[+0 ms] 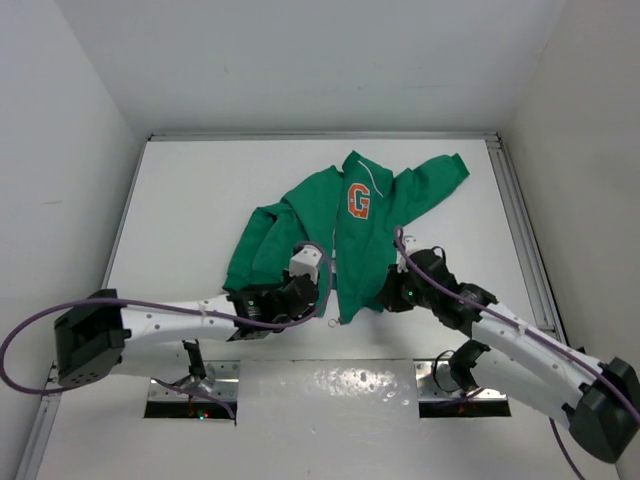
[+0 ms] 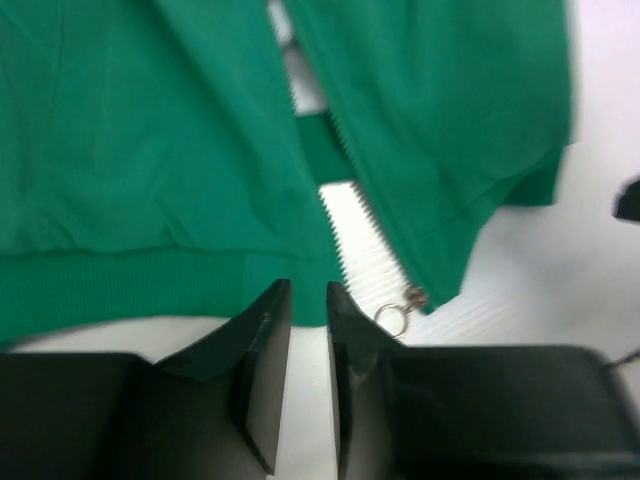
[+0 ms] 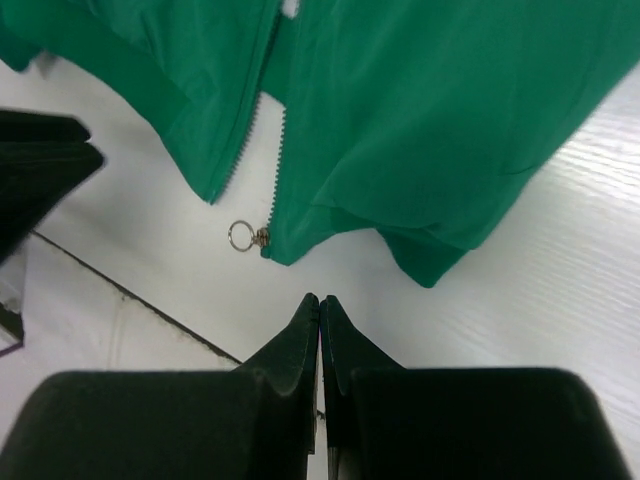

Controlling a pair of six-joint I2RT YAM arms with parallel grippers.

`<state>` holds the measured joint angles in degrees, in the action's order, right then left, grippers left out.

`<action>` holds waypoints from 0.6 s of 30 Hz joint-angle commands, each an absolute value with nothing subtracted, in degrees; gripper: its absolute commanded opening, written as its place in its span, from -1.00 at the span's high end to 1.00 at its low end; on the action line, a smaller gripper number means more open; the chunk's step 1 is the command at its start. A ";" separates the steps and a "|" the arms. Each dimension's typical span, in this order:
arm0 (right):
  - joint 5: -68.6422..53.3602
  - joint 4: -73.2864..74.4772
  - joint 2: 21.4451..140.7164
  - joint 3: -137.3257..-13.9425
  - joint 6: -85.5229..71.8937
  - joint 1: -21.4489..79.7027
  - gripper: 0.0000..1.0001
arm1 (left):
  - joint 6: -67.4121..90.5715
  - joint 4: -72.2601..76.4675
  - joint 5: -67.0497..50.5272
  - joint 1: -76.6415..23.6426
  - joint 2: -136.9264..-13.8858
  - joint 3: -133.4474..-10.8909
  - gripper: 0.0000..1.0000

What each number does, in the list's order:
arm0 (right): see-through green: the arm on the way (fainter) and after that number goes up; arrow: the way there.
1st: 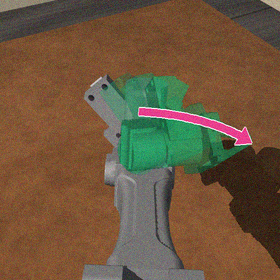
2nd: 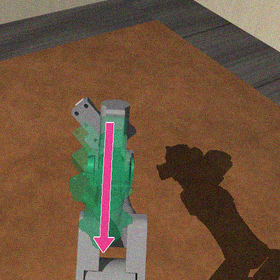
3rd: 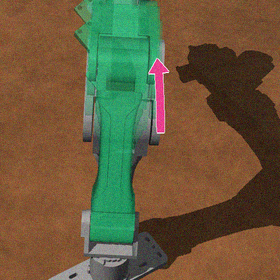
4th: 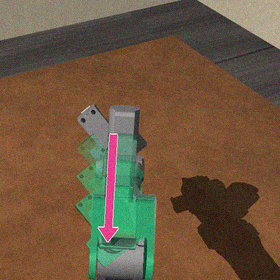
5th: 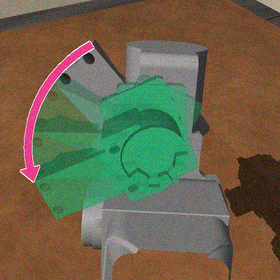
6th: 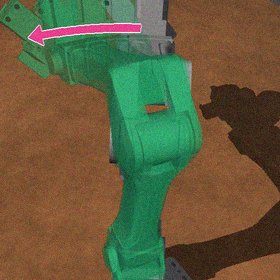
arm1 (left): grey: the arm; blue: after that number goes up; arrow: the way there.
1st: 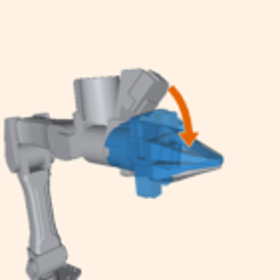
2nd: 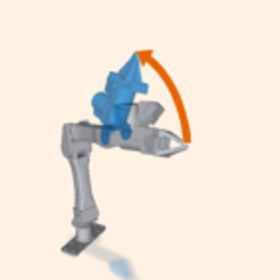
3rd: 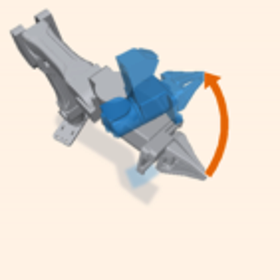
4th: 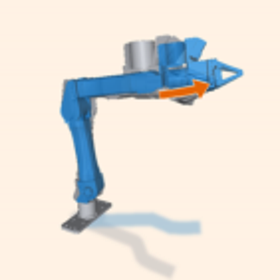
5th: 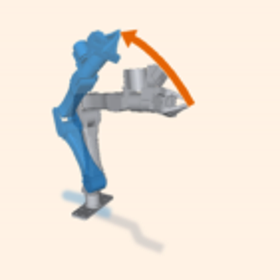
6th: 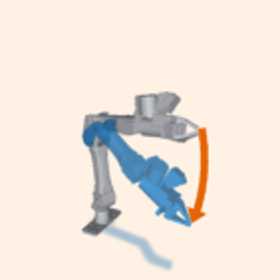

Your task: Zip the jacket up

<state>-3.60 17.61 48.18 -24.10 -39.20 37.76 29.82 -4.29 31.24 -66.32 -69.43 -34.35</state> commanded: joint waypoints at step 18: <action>12.30 0.26 79.88 -36.64 -48.86 57.57 0.50 | 39.20 -2.55 27.96 -58.98 -57.06 -24.36 0.50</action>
